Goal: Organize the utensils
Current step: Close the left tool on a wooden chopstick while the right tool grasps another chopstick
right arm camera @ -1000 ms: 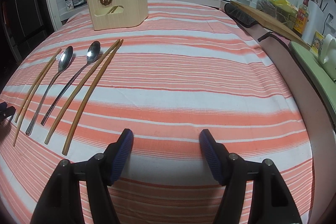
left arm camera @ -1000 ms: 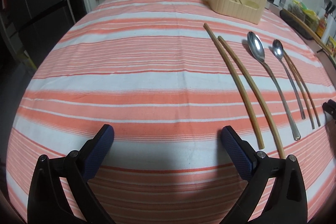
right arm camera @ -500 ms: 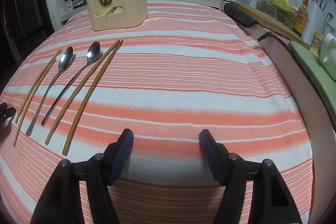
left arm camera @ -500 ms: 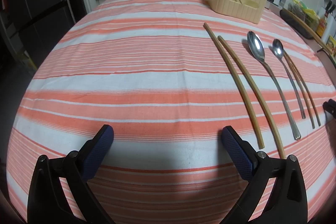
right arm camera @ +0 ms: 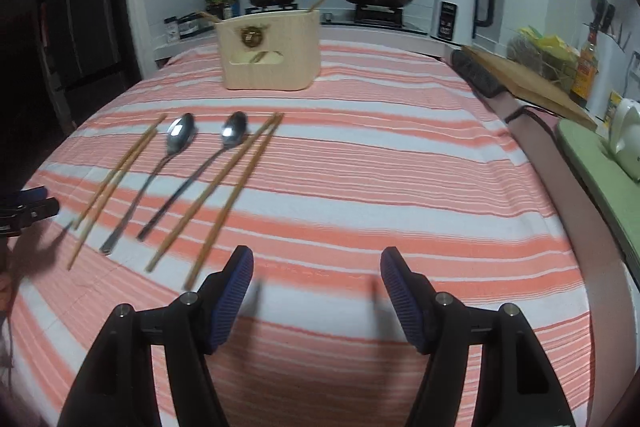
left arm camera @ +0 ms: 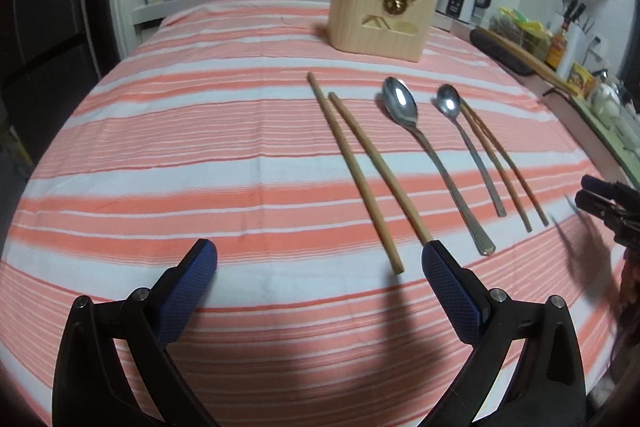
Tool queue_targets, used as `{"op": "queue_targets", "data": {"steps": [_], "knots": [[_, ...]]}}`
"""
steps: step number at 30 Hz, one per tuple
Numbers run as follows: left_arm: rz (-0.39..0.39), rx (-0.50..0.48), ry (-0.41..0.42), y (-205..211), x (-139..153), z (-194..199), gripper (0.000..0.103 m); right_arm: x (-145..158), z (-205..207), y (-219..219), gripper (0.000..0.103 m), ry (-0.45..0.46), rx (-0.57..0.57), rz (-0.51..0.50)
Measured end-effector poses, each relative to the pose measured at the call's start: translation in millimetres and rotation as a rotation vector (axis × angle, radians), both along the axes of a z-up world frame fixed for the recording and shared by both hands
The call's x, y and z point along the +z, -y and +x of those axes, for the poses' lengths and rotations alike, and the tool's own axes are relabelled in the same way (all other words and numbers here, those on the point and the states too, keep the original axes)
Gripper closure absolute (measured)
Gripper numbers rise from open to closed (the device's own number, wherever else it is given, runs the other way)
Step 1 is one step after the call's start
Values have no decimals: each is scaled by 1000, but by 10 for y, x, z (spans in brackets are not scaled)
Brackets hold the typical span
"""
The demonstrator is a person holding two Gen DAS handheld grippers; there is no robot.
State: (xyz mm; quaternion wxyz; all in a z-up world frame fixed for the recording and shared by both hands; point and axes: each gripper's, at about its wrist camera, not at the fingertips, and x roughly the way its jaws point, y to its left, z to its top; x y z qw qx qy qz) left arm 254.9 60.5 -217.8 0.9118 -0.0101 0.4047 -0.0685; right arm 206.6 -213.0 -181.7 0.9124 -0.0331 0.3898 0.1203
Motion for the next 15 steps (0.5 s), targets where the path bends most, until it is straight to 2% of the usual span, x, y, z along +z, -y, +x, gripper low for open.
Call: {"op": "queue_targets", "data": {"steps": [3, 7, 12, 15], "knots": [[52, -28, -3, 138, -13, 10, 1, -51, -64, -218, 36, -23, 60, 11], [108, -15, -27, 201, -58, 49, 2, -118, -16, -354, 38, -53, 78, 13], [171, 4, -48, 244, -101, 82, 12, -221, 87, -443, 41, -112, 84, -11], [180, 6, -43, 292, -95, 77, 23, -235, 116, -534, 42, -109, 98, -29]]}}
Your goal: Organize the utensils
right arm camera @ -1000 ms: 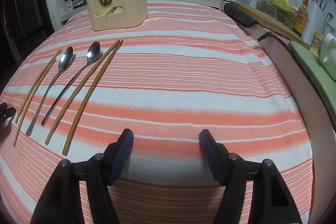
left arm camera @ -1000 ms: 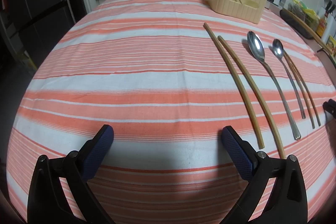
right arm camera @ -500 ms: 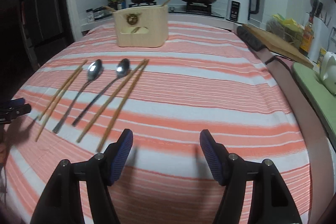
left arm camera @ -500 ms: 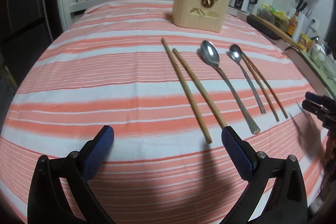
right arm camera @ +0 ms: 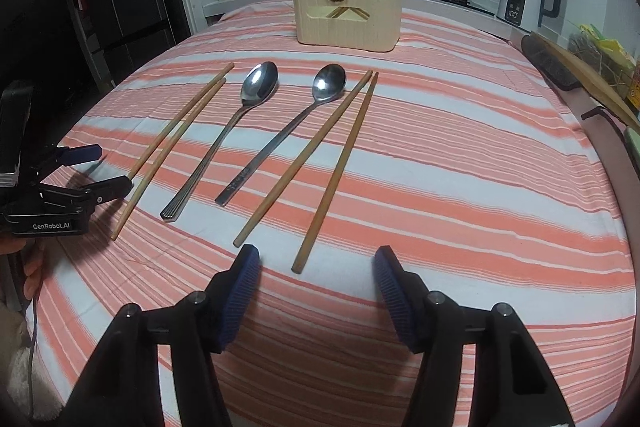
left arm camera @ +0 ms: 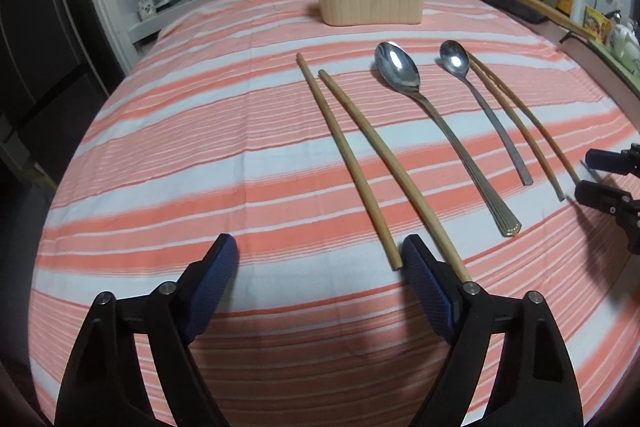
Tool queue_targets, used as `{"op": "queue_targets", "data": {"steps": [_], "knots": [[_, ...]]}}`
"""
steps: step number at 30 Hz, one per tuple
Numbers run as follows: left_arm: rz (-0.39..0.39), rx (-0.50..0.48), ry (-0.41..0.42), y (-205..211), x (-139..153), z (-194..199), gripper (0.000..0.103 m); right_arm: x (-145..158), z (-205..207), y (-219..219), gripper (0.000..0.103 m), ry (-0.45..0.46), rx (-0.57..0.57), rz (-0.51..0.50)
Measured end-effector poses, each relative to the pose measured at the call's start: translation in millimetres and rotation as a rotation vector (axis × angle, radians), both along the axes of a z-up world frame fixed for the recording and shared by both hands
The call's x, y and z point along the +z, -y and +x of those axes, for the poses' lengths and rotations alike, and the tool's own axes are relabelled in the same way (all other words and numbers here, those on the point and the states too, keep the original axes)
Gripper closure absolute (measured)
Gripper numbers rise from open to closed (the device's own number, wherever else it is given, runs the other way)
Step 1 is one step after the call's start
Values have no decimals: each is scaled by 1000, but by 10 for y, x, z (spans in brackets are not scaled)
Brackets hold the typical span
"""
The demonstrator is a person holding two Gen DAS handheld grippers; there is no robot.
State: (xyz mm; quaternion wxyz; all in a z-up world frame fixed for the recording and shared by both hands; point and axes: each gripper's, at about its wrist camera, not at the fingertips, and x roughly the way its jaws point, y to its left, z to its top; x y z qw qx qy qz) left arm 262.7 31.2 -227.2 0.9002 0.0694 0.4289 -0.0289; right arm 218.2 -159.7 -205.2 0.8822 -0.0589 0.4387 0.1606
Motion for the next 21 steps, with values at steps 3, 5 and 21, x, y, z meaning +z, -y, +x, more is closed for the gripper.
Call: {"op": "queue_targets", "data": {"steps": [3, 5, 21], "knots": [[-41, -2, -3, 44, 2, 6, 55, -32, 41, -69, 61, -10, -4, -39], [-49, 5, 1, 75, 10, 13, 93, -23, 61, -62, 77, -1, -25, -58], [-97, 221, 0, -561, 11, 21, 95, 15, 150, 954, 97, 18, -283, -144]]}}
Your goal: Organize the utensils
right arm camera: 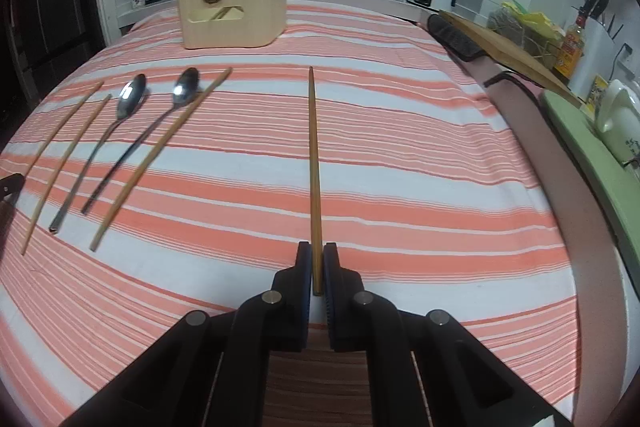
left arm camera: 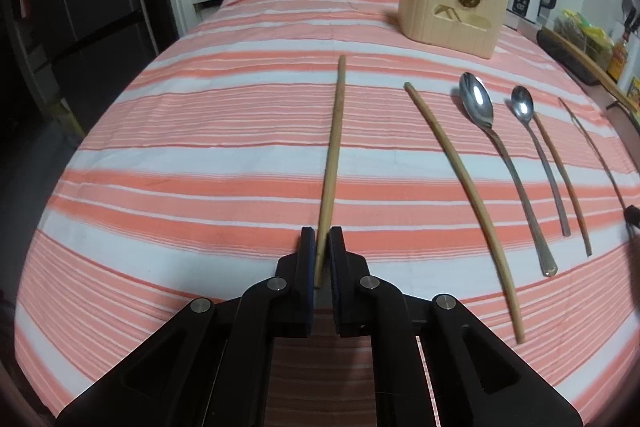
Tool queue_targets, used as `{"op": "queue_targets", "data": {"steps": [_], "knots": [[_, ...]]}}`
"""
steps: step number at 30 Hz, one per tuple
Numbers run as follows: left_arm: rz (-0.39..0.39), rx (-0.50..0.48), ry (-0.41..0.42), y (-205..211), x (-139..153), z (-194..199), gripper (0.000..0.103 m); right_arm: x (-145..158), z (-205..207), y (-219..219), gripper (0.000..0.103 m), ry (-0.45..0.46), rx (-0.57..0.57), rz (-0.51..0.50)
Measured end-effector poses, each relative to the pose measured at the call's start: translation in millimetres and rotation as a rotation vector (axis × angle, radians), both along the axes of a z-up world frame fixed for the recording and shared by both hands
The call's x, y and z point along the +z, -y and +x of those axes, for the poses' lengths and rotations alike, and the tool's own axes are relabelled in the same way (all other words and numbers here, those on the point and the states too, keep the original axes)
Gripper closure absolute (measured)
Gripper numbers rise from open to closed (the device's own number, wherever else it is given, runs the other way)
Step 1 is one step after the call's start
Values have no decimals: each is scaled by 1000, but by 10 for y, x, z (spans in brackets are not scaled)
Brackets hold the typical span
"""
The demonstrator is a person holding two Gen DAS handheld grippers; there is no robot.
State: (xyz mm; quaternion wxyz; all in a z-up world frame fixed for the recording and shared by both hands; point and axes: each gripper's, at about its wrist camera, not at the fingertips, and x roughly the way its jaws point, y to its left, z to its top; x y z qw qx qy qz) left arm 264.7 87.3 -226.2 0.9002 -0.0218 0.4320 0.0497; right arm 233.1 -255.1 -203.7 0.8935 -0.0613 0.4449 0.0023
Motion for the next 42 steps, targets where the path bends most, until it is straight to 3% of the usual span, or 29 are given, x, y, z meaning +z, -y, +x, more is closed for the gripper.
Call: {"op": "queue_targets", "data": {"steps": [1, 3, 4, 5, 7, 9, 16, 23, 42], "knots": [[-4, -10, 0, -24, -3, 1, 94, 3, 12, 73, 97, 2, -9, -2], [-18, -41, -1, -71, -10, -2, 83, 9, 24, 177, 97, 11, -9, -6], [-21, -57, -1, -75, -12, -6, 64, 6, 29, 201, 96, 12, -5, -4], [-23, -75, -7, -74, -19, -21, 37, 7, 37, 223, 95, 14, 2, 3], [-25, -112, -25, -63, -49, -70, 25, 0, 39, 244, 87, 11, 16, 18], [-4, -138, -27, -37, -50, -136, 25, 0, 25, 251, 60, 16, 26, 35], [-34, -125, -29, -163, -44, -242, 22, -31, 25, 280, 59, 4, 31, 50], [-3, -127, -69, -92, -106, -36, 0, -34, -3, 409, 54, -7, 37, 130], [-16, -152, -88, -136, -105, 8, 0, -46, -66, 379, 47, -18, 81, 99]]}}
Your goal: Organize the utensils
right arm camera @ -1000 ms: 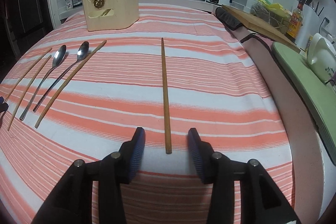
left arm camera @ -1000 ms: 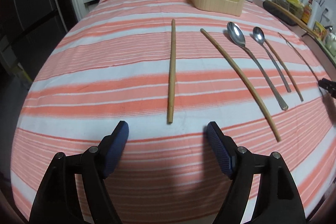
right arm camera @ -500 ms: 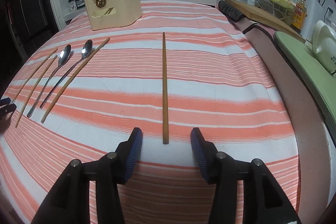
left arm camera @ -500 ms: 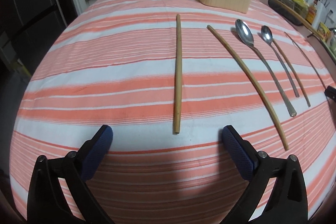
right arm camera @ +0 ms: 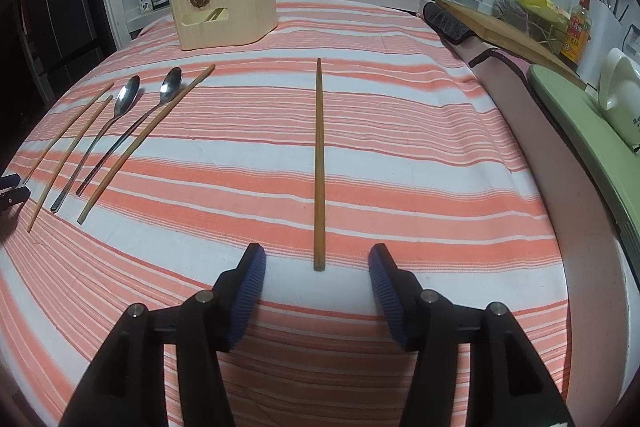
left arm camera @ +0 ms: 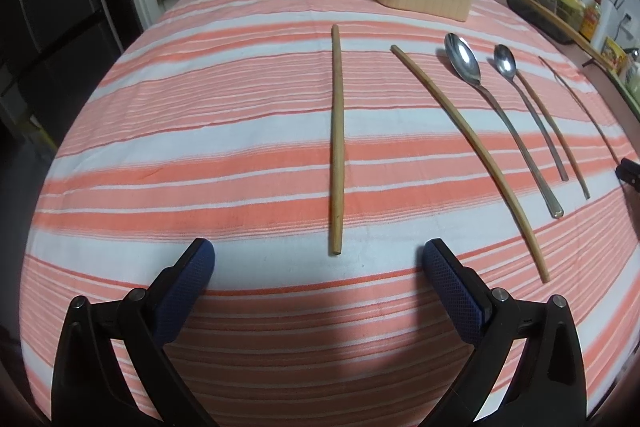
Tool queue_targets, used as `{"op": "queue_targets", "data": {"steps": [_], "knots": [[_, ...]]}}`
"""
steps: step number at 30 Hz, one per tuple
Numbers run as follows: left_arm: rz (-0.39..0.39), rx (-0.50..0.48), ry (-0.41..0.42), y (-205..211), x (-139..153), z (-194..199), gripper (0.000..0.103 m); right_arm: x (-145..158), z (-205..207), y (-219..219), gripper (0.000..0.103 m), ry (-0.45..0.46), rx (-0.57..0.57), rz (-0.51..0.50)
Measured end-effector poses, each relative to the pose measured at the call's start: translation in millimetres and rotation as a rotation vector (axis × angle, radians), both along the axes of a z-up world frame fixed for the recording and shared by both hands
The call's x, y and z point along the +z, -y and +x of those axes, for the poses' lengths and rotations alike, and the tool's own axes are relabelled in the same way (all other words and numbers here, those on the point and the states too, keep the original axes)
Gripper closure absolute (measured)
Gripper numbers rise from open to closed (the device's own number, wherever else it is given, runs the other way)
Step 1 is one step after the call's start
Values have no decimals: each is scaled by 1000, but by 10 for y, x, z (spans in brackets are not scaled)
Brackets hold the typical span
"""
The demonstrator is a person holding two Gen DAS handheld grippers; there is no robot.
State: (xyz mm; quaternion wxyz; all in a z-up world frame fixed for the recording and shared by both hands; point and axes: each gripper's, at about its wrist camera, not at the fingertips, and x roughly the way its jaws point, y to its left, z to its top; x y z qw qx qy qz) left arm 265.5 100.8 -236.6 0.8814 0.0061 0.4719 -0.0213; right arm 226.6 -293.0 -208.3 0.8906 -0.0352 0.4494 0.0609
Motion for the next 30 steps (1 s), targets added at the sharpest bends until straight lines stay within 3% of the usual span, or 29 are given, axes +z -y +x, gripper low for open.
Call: {"op": "queue_targets", "data": {"steps": [6, 9, 10, 11, 12, 17, 26, 30], "knots": [[2, 2, 4, 50, 19, 30, 4, 12, -47, 14, 46, -6, 18, -5], [0, -18, 27, 127, 70, 32, 31, 13, -29, 0, 51, -7, 18, -7], [-4, -27, 39, 159, 90, 25, 55, 21, -21, -9, 58, 0, 18, -3], [-5, -31, 49, 185, 100, 12, 85, 25, -11, -18, 80, 5, 12, -4], [-1, -30, 57, 205, 100, -5, 96, 25, 5, -17, 93, 7, -1, -8], [-3, -15, 124, 210, 231, -85, 100, 135, 32, 18, 97, 33, -41, 10], [-24, -42, 294, 231, 1030, -219, 100, 1229, -138, -145, 97, 286, 16, -22], [-49, -53, 359, 251, 1364, -264, 100, 1568, -182, -241, 97, 357, 47, -7]]}}
